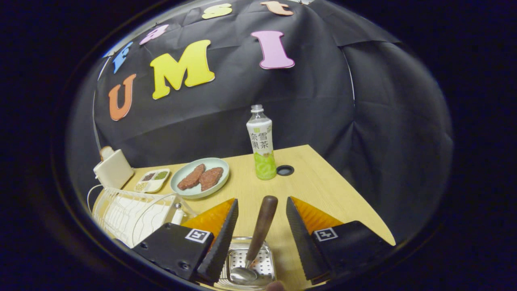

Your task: Take the plate from the dish rack, then take the spoon from the basket and place it into the plate.

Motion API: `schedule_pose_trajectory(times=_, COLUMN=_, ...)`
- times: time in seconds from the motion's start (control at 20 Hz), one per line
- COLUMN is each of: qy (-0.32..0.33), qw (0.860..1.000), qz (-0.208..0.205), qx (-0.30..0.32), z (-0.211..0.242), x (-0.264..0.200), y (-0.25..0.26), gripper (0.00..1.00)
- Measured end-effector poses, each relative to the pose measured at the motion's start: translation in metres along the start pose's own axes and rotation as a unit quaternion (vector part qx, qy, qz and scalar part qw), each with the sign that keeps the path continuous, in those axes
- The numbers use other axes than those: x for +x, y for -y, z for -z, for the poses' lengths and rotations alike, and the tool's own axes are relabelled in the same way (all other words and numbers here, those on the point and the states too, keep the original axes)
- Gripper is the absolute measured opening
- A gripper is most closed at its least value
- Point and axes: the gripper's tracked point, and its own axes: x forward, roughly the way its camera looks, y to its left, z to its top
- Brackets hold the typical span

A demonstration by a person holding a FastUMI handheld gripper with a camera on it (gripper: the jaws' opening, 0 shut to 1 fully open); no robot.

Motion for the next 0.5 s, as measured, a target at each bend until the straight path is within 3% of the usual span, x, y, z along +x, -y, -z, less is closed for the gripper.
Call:
schedule_pose_trajectory(times=0.05, qy=0.003, qw=1.0, qz=-0.001, qx=0.005, z=-0.001, x=0.0, y=-0.002, gripper=0.76)
schedule_pose_trajectory(times=0.15, qy=0.006, qw=1.0, qz=0.003, qx=0.006, z=-0.002, x=-0.002, y=-0.002, gripper=0.59)
schedule_pose_trajectory(times=0.3, qy=0.015, qw=1.0, qz=0.001, qx=0.02, z=-0.007, x=-0.014, y=-0.006, gripper=0.26)
schedule_pose_trajectory(times=0.5, qy=0.024, qw=0.999, qz=0.002, qx=0.03, z=-0.011, x=-0.037, y=-0.012, gripper=0.17)
